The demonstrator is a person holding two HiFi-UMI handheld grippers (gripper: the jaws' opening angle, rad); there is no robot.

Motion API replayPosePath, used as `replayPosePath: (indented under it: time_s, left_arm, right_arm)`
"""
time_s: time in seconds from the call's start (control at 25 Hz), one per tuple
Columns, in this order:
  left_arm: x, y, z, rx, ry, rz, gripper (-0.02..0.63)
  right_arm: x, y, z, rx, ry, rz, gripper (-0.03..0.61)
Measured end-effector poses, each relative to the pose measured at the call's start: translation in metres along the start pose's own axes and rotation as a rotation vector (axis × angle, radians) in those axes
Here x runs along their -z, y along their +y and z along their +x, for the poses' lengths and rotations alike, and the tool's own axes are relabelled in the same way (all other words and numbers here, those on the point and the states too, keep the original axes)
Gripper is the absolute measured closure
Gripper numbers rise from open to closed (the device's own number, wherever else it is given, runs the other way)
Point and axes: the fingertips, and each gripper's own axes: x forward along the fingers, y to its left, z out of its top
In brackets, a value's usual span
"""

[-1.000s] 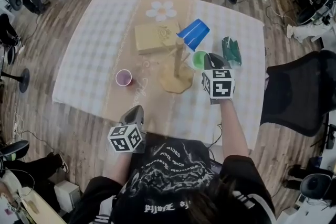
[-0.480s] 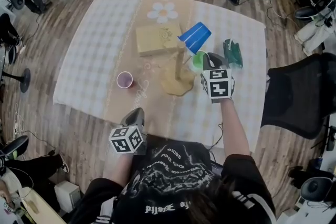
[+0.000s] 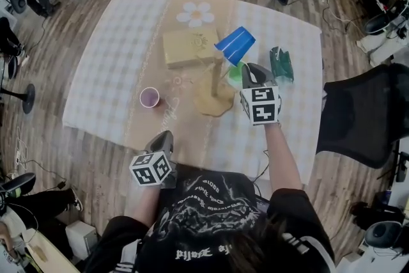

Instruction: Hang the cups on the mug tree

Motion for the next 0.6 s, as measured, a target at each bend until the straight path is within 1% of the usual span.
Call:
replayPosePath:
  time_s: [0.36,0.6]
  left_arm:
    - [0.002,0.004,-0.001,0.001,0.008,-0.021,0.592]
    - [0.004,0.005,0.000,-0.005,0.015,-0.009,0.592]
  right_arm:
    - [-0.002,0.008,-0.008,0.021,-0.037,-0.033,0.541]
    - [0.000,0.017,-0.008,0.021,-0.056,-0.065,0.541]
